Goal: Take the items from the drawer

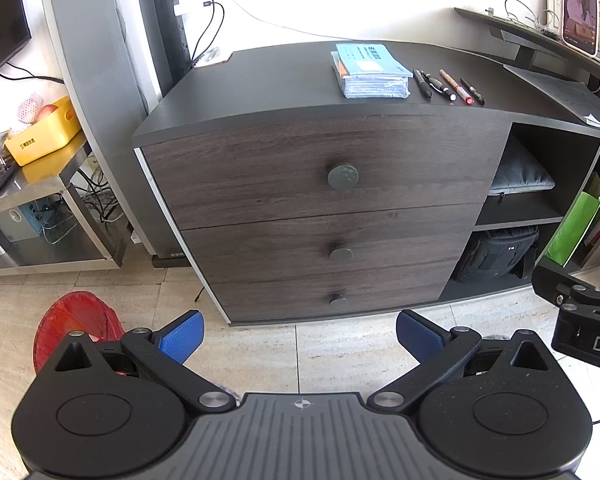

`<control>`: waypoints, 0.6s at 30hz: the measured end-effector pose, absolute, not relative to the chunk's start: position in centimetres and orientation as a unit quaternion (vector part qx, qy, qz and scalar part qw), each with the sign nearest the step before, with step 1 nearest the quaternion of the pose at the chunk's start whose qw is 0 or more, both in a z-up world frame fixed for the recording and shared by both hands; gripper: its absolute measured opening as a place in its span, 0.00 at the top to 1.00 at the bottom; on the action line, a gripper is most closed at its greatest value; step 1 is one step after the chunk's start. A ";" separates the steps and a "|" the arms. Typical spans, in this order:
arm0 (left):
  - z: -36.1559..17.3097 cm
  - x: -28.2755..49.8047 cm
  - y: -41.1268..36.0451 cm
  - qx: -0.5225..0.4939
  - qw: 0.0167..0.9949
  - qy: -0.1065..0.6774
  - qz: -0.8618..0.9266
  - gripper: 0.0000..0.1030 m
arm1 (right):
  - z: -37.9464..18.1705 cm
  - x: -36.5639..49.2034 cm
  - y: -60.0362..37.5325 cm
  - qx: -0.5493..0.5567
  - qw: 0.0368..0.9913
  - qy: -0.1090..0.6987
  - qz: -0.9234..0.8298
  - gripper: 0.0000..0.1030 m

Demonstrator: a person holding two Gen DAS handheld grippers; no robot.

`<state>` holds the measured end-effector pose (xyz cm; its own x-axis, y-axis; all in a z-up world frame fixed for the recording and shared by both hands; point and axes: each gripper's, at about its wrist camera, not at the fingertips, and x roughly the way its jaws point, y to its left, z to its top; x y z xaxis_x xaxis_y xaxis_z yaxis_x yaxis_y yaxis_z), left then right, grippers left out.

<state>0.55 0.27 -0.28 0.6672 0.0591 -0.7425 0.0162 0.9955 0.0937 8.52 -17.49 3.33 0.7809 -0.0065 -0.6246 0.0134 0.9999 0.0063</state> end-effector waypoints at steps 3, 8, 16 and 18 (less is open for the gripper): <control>-0.5 0.6 0.1 0.047 0.910 0.412 0.008 0.01 | 3.3 8.6 -17.6 0.006 0.943 0.332 -0.008 0.03; -1.0 1.2 0.4 0.042 0.906 0.422 -0.001 0.01 | 3.0 8.9 -18.1 0.016 0.941 0.338 -0.016 0.03; -1.6 2.4 1.1 0.032 0.902 0.431 -0.017 0.01 | 2.6 9.7 -19.2 0.039 0.935 0.351 -0.030 0.03; -1.5 2.9 1.3 0.028 0.902 0.430 -0.019 0.01 | 2.5 10.2 -19.6 0.051 0.930 0.362 -0.033 0.03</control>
